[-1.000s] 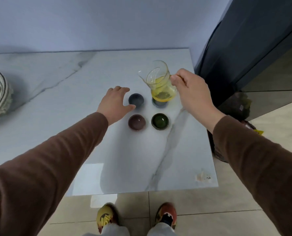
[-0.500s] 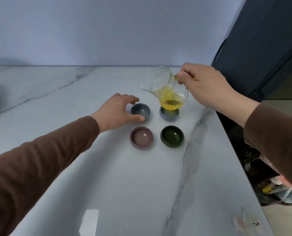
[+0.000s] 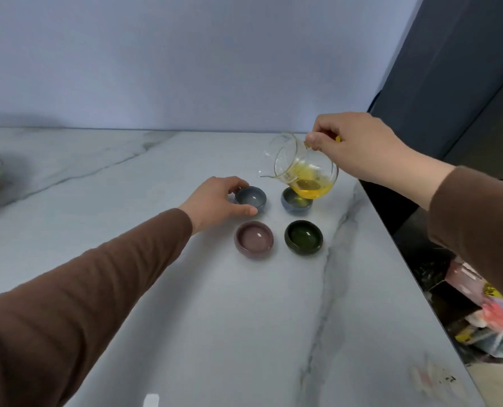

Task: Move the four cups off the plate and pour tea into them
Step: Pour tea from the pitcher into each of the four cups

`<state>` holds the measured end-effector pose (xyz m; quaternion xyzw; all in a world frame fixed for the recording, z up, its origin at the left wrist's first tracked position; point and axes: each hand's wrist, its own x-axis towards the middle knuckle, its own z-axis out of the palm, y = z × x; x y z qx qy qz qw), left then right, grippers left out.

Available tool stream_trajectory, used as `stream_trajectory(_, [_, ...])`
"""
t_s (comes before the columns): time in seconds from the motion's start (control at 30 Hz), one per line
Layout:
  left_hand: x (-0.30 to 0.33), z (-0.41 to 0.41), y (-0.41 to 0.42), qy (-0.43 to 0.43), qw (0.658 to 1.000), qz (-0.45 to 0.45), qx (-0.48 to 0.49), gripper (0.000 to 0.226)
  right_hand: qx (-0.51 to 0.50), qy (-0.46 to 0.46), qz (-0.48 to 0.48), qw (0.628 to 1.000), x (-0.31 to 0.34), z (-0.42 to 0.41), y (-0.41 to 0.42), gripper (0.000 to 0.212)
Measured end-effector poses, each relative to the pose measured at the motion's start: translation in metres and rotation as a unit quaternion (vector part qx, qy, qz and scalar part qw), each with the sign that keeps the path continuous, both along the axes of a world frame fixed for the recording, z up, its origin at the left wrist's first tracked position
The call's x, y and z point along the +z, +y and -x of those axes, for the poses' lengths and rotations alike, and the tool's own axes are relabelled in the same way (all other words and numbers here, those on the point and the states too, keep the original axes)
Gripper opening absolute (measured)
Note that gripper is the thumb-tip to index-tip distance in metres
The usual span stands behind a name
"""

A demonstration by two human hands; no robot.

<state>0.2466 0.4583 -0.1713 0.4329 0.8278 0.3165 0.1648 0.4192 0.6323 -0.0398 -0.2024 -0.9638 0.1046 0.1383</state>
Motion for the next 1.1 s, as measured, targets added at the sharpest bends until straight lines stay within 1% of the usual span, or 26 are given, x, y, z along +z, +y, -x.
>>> stream_trajectory(0.17, [-0.002,-0.001,0.001,-0.003,1.0,0.012,0.018,0.064,-0.003,-0.028,-0.024,0.999,0.004,0.004,-0.007,0.028])
stream_trajectory(0.33, [0.001,-0.005,0.002,-0.012,1.0,0.011,0.027,0.061,0.01,-0.056,-0.064,0.996,0.008,0.012,-0.011,0.026])
stream_trajectory(0.5, [0.0,-0.006,0.002,-0.002,0.999,0.015,0.028,0.062,0.023,-0.086,-0.102,0.991,0.009,0.019,-0.015,0.026])
stream_trajectory(0.6, [0.0,-0.007,0.001,0.004,1.0,0.017,0.026,0.062,0.029,-0.094,-0.109,0.989,0.009,0.023,-0.018,0.028])
stream_trajectory(0.9, [0.003,-0.007,0.001,0.006,0.999,0.026,0.022,0.061,0.044,-0.106,-0.171,0.978,0.009,0.034,-0.025,0.029])
stream_trajectory(1.1, [0.001,-0.007,0.001,0.01,0.999,0.027,0.024,0.061,0.048,-0.106,-0.188,0.975,0.007,0.038,-0.026,0.03])
